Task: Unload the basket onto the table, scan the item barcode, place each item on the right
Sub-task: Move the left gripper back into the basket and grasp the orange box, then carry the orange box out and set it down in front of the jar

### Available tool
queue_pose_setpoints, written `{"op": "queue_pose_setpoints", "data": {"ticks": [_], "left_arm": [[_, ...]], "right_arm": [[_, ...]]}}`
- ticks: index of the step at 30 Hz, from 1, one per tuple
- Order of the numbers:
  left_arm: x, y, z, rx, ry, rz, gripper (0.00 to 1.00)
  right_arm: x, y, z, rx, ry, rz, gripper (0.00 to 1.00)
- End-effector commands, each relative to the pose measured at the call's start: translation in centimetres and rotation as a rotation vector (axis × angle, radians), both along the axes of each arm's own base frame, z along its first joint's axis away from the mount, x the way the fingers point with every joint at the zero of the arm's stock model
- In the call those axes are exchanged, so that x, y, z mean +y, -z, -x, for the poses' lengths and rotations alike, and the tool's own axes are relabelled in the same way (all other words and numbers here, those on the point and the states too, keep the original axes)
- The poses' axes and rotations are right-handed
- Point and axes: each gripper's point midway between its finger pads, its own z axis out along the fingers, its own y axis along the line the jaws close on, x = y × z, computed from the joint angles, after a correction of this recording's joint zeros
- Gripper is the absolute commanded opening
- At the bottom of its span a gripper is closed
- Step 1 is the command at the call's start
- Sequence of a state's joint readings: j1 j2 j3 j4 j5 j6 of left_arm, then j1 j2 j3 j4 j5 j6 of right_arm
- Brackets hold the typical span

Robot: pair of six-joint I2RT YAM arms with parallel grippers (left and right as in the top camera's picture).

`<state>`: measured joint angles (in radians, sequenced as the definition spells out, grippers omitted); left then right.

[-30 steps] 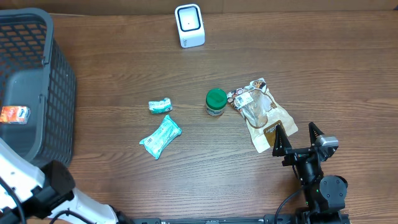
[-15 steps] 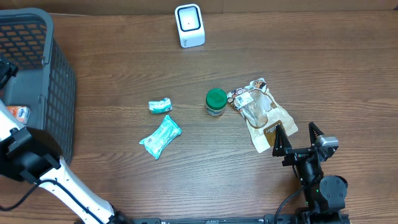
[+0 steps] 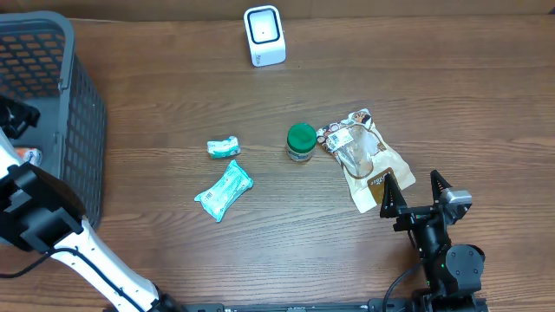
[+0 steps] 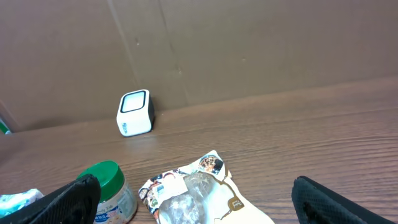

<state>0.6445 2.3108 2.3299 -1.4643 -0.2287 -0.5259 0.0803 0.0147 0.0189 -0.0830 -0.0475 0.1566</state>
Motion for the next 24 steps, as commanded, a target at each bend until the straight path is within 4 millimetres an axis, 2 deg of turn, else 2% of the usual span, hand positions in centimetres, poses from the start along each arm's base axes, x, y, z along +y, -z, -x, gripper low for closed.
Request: {"op": "queue_pose_setpoints", "data": {"ticks": [1,11,24], "left_arm": [[0.6,2.4,1.0,0.051,-0.034,-0.005,0.84],[2.0,5.0,0.7,0.060,-0.029,-0.066,0.84],[2.1,10.3,0.6,0.050,-0.027,-0.081,0.84]], "right_arm": [[0.1,0.2,0.0,-0.003,-0.002,-0.003,1.00],[0.1,0.2,0.0,-0.003,-0.002,-0.003,1.00],[0.1,0.2,0.0,-0.003,-0.002,-0.003,1.00]]}}
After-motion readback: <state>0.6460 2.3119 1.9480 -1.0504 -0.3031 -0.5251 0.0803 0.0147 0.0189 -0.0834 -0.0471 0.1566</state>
